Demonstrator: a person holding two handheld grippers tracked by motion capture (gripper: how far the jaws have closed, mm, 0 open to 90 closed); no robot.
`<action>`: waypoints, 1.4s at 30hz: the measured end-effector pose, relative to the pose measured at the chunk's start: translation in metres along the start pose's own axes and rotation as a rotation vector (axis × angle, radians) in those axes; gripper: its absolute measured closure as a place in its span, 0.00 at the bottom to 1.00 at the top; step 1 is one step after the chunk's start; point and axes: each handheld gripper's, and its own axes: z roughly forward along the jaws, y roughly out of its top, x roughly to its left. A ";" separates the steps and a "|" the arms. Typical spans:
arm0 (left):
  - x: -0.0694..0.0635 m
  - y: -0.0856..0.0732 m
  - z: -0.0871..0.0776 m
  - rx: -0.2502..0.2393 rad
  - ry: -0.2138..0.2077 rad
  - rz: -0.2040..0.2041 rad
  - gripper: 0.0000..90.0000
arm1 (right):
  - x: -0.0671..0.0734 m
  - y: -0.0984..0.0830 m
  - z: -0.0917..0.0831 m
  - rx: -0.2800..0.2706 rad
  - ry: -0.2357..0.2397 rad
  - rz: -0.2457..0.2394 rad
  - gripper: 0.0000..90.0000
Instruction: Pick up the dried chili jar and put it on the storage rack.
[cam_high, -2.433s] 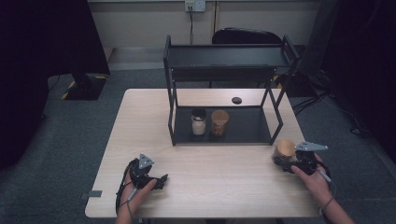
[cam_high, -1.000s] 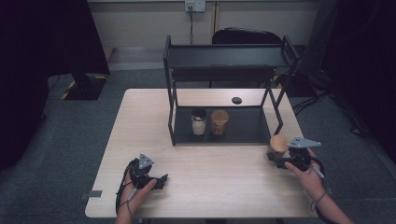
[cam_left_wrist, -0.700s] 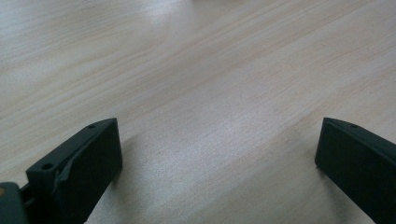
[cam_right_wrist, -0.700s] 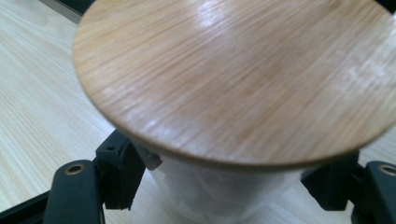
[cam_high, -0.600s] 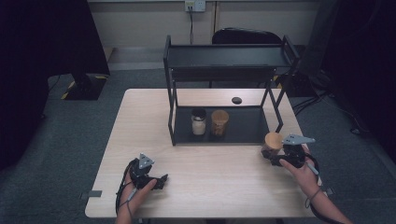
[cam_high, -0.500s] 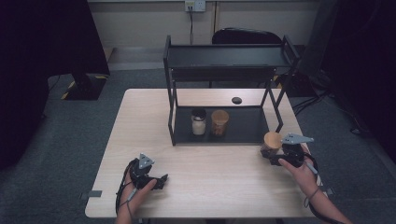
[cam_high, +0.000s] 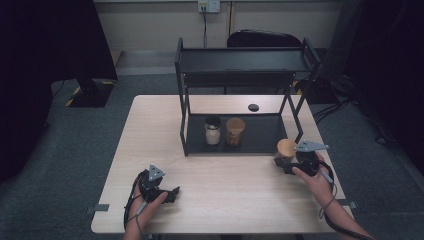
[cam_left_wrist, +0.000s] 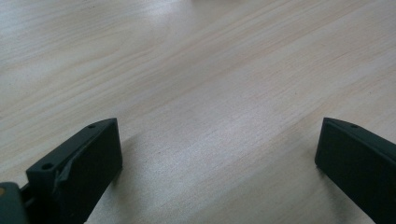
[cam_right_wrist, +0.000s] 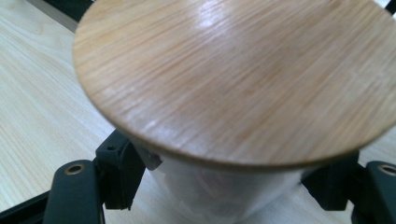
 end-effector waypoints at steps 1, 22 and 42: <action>0.000 0.000 0.000 0.000 0.000 0.000 0.00 | 0.000 0.001 0.001 -0.001 -0.001 -0.001 0.28; 0.000 0.000 0.000 0.000 0.000 0.000 0.00 | 0.004 0.015 0.022 0.000 -0.020 -0.010 0.28; 0.000 0.000 0.000 0.000 0.000 0.000 0.00 | 0.016 0.026 0.035 0.002 -0.009 -0.027 0.28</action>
